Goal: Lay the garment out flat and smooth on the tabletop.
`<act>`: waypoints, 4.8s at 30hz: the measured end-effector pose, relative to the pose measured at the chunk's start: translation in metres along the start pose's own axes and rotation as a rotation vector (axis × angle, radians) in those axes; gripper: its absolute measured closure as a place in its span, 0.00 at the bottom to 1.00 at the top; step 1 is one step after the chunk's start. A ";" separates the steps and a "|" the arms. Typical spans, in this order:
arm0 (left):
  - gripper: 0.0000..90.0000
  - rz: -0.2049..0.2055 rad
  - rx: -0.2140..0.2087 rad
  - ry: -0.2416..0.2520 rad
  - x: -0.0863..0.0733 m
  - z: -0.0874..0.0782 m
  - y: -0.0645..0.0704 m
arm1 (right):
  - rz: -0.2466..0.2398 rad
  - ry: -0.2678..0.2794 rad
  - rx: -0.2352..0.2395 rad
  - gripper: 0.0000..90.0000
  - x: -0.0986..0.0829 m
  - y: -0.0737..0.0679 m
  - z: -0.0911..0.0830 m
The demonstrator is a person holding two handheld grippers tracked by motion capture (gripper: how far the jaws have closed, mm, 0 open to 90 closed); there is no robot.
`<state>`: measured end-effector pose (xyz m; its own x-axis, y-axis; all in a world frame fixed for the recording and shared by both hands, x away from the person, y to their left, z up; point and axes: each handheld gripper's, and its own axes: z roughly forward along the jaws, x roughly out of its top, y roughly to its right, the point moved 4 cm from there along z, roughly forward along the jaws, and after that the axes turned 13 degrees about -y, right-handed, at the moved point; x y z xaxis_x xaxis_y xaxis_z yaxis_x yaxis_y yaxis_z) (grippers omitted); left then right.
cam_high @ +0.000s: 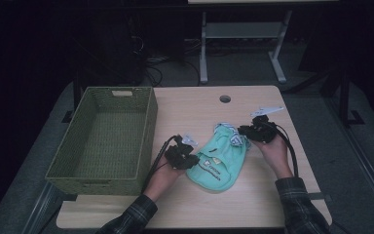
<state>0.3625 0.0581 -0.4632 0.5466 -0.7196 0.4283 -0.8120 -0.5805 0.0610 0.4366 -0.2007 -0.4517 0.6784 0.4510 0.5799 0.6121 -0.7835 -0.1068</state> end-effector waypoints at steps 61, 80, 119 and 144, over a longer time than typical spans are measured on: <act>0.87 0.054 0.048 0.026 0.007 -0.001 0.004 | 0.068 -0.012 0.002 0.88 -0.045 0.032 -0.006; 0.99 0.044 -0.026 0.007 0.039 0.028 -0.009 | 0.010 -0.043 0.089 1.00 -0.075 -0.022 -0.025; 0.99 0.165 -0.114 -0.112 0.005 0.031 0.049 | -0.031 -0.144 0.055 1.00 -0.093 -0.036 -0.007; 0.99 0.028 -0.050 0.020 0.025 0.017 0.003 | -0.128 -0.105 0.126 0.99 -0.084 -0.075 -0.008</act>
<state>0.3767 0.0321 -0.4675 0.5194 -0.7275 0.4482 -0.8367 -0.5396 0.0937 0.3307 -0.1832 -0.4861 0.6264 0.5907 0.5086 0.7376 -0.6601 -0.1419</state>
